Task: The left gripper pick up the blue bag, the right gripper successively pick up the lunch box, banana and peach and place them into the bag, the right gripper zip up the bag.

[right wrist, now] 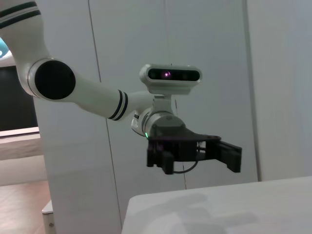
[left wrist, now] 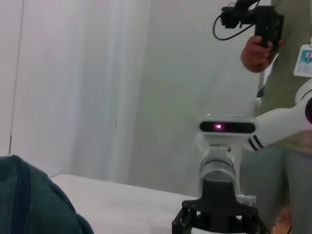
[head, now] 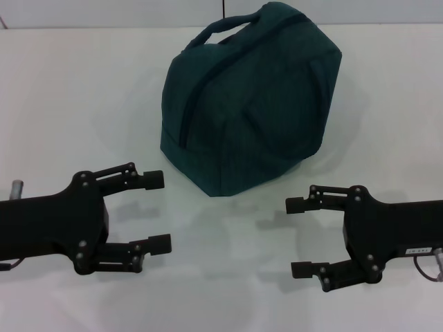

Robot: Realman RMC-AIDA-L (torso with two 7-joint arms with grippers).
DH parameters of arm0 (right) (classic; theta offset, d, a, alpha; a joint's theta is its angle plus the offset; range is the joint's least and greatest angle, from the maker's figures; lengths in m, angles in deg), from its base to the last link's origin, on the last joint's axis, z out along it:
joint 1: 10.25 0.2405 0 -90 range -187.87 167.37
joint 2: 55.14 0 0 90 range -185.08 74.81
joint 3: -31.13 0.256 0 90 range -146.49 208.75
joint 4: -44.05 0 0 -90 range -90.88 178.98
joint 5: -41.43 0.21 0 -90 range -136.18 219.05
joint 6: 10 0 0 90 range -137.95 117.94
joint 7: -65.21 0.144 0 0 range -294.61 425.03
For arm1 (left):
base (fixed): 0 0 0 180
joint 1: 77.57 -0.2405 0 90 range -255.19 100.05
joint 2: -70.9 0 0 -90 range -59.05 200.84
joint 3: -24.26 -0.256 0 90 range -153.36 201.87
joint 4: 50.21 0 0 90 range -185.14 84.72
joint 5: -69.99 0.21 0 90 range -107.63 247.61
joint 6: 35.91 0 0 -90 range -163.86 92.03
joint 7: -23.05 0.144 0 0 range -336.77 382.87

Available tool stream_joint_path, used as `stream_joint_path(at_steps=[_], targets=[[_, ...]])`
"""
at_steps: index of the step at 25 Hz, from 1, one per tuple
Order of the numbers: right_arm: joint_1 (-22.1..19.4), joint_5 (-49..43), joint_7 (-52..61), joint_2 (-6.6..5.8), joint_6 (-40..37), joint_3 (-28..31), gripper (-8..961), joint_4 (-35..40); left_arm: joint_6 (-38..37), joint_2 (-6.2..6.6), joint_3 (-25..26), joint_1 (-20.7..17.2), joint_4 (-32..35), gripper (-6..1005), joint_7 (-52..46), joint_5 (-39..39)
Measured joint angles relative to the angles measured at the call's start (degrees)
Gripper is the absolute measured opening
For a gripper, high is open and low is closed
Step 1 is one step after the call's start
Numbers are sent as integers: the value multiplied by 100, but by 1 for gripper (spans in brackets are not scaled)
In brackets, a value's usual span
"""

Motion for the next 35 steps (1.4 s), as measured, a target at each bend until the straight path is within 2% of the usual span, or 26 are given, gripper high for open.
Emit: stream_joint_path(at_steps=[8, 35], targets=[[-5, 0, 1, -1, -88, 2, 841, -24, 95, -44, 42, 32, -3, 870, 12, 305], [-22, 0, 12, 17, -161, 2, 832, -45, 92, -91, 7, -12, -3, 870, 13, 443]])
